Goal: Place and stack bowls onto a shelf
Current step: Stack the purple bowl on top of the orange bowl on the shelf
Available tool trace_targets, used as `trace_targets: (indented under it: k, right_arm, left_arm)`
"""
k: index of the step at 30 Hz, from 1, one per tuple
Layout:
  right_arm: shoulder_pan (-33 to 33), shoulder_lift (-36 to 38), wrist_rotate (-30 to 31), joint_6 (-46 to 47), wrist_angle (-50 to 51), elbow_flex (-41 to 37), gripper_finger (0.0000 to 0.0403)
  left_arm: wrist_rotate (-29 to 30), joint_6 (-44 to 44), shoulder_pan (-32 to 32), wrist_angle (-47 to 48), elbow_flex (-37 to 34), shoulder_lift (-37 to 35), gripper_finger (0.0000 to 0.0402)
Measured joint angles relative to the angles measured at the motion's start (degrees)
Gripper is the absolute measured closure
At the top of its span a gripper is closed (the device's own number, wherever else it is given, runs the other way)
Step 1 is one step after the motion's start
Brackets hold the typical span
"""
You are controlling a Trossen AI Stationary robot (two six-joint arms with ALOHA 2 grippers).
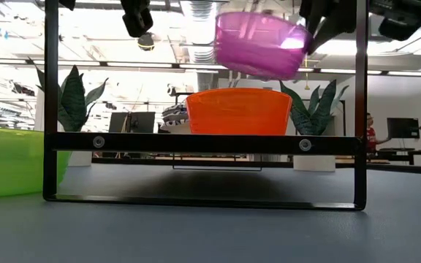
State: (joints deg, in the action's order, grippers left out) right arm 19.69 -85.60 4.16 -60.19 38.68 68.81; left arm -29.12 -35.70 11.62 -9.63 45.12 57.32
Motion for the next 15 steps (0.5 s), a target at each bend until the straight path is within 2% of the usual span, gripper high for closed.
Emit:
trace_targets:
  k: [5, 15]
  right_arm:
    - [-1.1, 0.0, -0.4, -3.3, -3.5, -1.3, 0.038]
    - [-3.3, 0.0, -7.3, -6.3, -7.4, -3.5, 0.0379]
  left_arm:
    - [0.7, 0.6, 0.0, 0.0, 0.0, 0.0, 0.0241]
    - [1.6, 2.3, 0.0, 2.7, 0.0, 0.0, 0.0241]
